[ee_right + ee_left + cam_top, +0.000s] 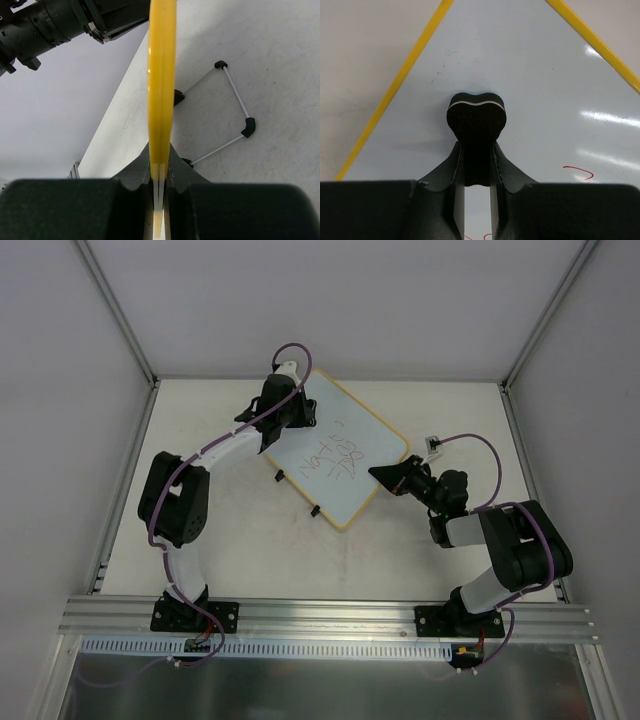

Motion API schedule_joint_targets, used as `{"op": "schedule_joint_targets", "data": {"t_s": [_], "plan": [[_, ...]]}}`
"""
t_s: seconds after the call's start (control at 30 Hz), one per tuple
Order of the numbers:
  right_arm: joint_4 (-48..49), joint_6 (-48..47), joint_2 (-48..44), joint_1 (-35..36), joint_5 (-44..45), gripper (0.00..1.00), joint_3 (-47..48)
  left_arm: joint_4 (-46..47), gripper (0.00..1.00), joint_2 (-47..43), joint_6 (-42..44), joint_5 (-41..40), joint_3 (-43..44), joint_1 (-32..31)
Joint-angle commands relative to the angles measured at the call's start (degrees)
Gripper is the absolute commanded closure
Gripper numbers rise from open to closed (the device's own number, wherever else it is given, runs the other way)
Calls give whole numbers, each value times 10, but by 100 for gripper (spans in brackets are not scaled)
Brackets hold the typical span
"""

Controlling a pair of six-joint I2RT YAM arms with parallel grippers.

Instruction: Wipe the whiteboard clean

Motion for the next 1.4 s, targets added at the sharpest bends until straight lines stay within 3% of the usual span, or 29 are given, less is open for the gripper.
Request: {"op": "schedule_joint_targets", "data": {"t_s": [0.0, 0.47, 0.83, 1.03, 1.37], "plan": [[122, -51, -9, 13, -68, 100, -7, 3, 90, 31, 29, 15, 26, -30], [120, -53, -7, 15, -68, 100, -7, 13, 89, 24, 116, 103, 38, -121], [120, -57, -10, 14, -55, 100, -13, 88, 87, -39, 152, 155, -57, -160], [117, -72, -24, 23, -16, 100, -27, 98, 86, -51, 154, 136, -74, -159], [76, -100, -33, 23, -61, 100, -12, 123, 86, -89, 125, 69, -128, -127]]}}
